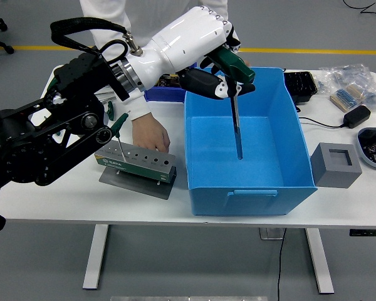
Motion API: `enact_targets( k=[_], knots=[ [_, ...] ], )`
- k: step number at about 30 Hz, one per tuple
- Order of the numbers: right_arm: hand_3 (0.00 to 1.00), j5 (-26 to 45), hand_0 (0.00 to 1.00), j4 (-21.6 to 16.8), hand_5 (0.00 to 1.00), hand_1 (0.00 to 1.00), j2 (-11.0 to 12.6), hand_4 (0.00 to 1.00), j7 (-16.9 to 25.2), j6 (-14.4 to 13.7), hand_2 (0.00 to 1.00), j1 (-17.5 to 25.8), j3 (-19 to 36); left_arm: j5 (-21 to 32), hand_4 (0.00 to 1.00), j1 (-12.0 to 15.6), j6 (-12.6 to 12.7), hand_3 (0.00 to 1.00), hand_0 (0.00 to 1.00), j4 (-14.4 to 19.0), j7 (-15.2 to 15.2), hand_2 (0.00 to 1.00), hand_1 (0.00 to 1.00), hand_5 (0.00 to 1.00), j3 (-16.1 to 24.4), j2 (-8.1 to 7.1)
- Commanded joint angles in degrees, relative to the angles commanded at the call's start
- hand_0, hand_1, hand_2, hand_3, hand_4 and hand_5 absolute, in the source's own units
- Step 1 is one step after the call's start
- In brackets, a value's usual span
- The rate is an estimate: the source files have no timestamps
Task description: Lift tool from toolbox,place it in box,lift tool from toolbox,place it in box
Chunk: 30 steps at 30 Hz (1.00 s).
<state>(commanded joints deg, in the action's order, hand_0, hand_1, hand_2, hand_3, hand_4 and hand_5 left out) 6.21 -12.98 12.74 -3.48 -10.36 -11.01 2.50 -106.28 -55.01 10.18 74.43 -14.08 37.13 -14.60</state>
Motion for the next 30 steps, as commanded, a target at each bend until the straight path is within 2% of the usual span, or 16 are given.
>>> enact_targets(
  k=[3, 4, 5, 8, 10, 11, 17, 18, 22, 23, 30],
  knots=[
    [0.59, 0.0, 0.729, 0.0, 0.721, 0.702, 0.0, 0.827, 0.0, 0.0, 0.752, 0.1, 0.0, 1.0, 0.777, 0.7, 1.1, 0.029, 0.185, -5.6, -0.7, 0.021, 0.002, 0.543, -2.4, 1.61],
    [0.59, 0.0, 0.729, 0.0, 0.721, 0.702, 0.0, 0.827, 0.0, 0.0, 0.752, 0.1, 0.1, 1.0, 0.777, 0.9, 1.1, 0.029, 0.185, -6.4, -0.6, 0.021, 0.002, 0.543, -2.8, 1.86],
    [0.591, -0.1, 0.728, -0.1, 0.721, 0.703, 0.0, 0.828, 0.0, 0.0, 0.753, 0.1, 0.2, 0.9, 0.809, 1.0, 1.0, 0.257, 0.276, -7.4, -0.5, 0.211, 0.164, 0.513, -3.5, 2.21],
    [0.591, -0.6, 0.728, -0.1, 0.721, 0.703, 0.0, 0.828, -0.1, 0.0, 0.753, 0.0, 0.4, 1.2, 0.809, 1.2, 0.8, 0.257, 0.276, -9.6, -0.9, 0.211, 0.164, 0.513, -5.0, 2.97],
    [0.591, -0.7, 0.728, -0.1, 0.721, 0.703, 0.0, 0.828, -0.1, 0.0, 0.753, -0.1, 0.4, 1.6, 0.809, 1.1, -0.1, 0.257, 0.276, -11.0, -0.9, 0.211, 0.164, 0.513, -5.5, 3.36],
    [0.591, -0.7, 0.728, -0.1, 0.721, 0.703, 0.0, 0.827, -0.1, 0.0, 0.753, -0.1, 0.4, 1.7, 0.899, 1.0, -0.4, 0.474, 0.405, -11.4, -0.9, 0.476, 0.38, 0.574, -5.6, 3.44],
    [0.591, -0.4, 0.728, -0.1, 0.721, 0.703, 0.2, 0.827, 0.0, 0.0, 0.753, -0.4, 0.2, 2.6, 0.899, 0.6, -1.3, 0.474, 0.405, -12.4, -1.6, 0.476, 0.38, 0.574, -5.8, 3.74],
    [0.591, -0.4, 0.728, -0.1, 0.721, 0.702, 0.2, 0.827, 0.0, 0.0, 0.75, -0.4, 0.2, 2.8, 0.949, 0.5, -1.2, 0.669, 0.467, -12.4, -1.8, 0.639, 0.53, 0.616, -5.8, 3.84],
    [0.591, -0.6, 0.728, -0.1, 0.721, 0.702, 0.3, 0.827, 0.0, 0.0, 0.75, -0.6, 0.3, 3.5, 0.949, 0.0, -0.5, 0.669, 0.467, -12.3, -2.6, 0.639, 0.53, 0.616, -5.4, 4.27],
    [0.591, -0.6, 0.728, -0.1, 0.72, 0.701, 0.4, 0.827, 0.0, 0.0, 0.751, -0.6, 0.3, 3.7, 0.947, -0.1, -0.3, 0.707, 0.482, -12.2, -2.8, 0.696, 0.556, 0.611, -5.3, 4.37],
    [0.59, -0.2, 0.729, -0.1, 0.719, 0.701, 0.5, 0.827, 0.0, 0.0, 0.75, -0.7, 0.2, 4.2, 0.948, -0.2, -0.2, 0.711, 0.486, -11.5, -3.4, 0.701, 0.561, 0.609, -4.3, 4.43]
  ],
)
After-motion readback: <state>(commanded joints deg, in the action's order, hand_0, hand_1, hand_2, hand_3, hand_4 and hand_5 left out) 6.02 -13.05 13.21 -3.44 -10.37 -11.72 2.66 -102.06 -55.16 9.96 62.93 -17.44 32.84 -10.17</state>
